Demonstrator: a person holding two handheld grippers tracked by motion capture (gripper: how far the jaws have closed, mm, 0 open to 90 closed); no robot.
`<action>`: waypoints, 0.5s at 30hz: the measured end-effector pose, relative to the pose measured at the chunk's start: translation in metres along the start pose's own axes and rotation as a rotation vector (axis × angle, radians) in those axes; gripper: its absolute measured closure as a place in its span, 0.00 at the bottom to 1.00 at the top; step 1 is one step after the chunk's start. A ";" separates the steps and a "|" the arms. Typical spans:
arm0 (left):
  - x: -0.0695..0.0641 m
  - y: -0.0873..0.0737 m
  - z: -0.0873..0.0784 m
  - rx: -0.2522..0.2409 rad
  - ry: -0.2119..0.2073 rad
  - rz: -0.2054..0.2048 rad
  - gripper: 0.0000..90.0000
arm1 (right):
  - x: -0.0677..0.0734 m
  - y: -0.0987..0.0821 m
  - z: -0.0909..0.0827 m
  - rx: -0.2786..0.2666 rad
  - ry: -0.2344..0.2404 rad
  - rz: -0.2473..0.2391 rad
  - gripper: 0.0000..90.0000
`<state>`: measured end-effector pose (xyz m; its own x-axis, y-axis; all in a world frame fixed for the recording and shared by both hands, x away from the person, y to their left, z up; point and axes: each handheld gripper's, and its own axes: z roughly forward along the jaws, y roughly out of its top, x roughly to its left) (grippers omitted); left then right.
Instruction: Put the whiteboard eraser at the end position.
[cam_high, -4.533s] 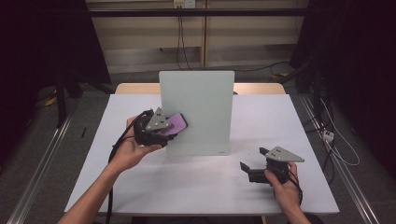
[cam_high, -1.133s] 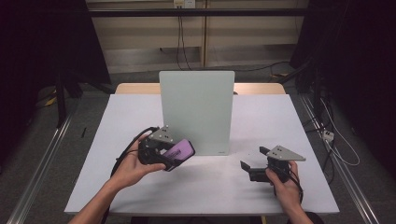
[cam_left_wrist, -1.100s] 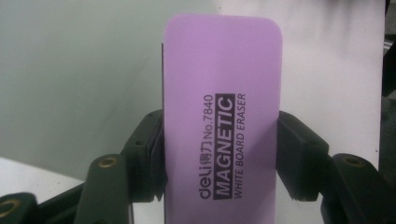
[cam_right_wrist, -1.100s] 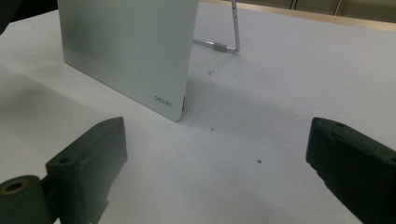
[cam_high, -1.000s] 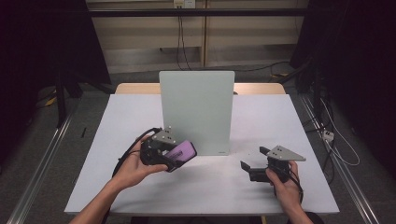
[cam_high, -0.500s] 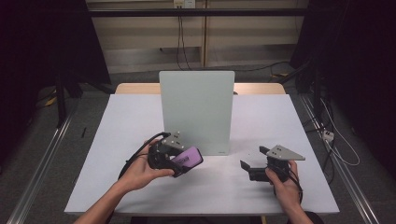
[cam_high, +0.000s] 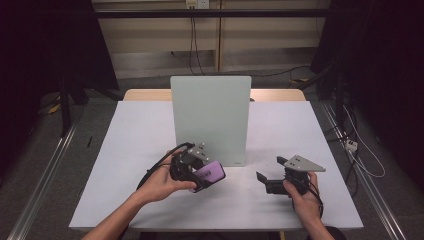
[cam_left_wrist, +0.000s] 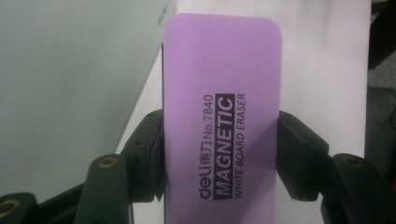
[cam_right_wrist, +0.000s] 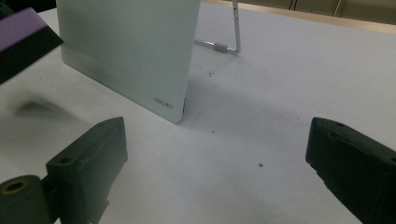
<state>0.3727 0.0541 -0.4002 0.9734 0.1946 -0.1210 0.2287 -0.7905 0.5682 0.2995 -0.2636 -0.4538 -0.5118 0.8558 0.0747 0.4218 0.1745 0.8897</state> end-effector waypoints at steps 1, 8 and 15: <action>-0.001 0.001 0.003 0.010 -0.005 0.001 0.45 | 0.000 0.000 0.000 -0.001 0.001 -0.001 0.06; -0.004 0.003 0.018 0.035 -0.025 -0.014 0.45 | 0.001 0.000 0.000 0.000 0.003 -0.003 0.06; -0.006 0.005 0.030 0.103 -0.060 -0.002 0.45 | 0.000 0.000 0.000 0.002 0.003 -0.003 0.06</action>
<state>0.3688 0.0317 -0.4210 0.9714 0.1634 -0.1721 0.2277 -0.8461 0.4819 0.2993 -0.2633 -0.4538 -0.5149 0.8541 0.0737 0.4220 0.1777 0.8890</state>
